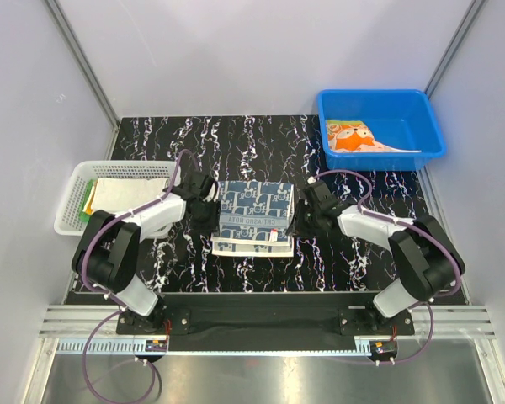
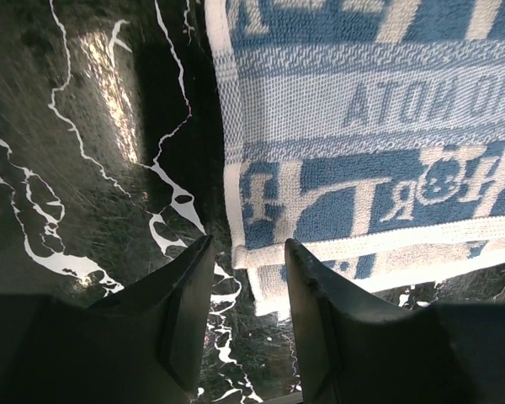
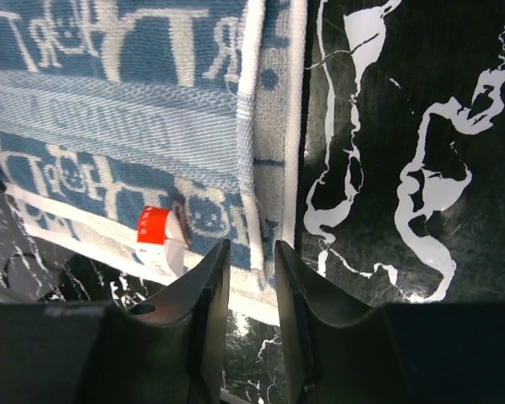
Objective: Fold and stack the towels
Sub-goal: Fold the towel
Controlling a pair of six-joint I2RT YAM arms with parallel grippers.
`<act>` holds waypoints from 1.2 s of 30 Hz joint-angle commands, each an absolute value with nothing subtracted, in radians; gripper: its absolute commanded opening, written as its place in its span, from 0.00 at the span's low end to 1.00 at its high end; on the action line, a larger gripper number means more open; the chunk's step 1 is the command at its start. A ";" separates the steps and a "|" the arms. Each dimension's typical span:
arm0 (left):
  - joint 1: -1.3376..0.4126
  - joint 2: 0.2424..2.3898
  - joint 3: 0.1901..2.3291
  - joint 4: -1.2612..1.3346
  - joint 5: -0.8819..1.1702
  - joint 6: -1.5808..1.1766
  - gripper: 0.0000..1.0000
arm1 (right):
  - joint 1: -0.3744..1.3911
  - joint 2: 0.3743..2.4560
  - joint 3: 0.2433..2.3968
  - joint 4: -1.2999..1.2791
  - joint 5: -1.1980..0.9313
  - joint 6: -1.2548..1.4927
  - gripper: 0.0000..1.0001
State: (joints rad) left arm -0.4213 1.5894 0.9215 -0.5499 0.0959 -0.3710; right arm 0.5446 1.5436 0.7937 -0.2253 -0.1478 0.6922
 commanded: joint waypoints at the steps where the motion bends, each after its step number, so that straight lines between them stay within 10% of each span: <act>1: -0.426 1.557 0.910 -0.494 0.081 -0.396 0.43 | 0.558 1.578 0.805 -0.181 -0.114 0.666 0.34; 13: -0.459 1.476 0.887 -0.488 0.107 -0.426 0.43 | 0.558 1.577 0.793 -0.201 -0.087 0.558 0.00; 36: -0.449 1.525 0.873 -0.443 0.026 -0.448 0.43 | 0.557 1.565 0.838 -0.192 -0.146 0.541 0.22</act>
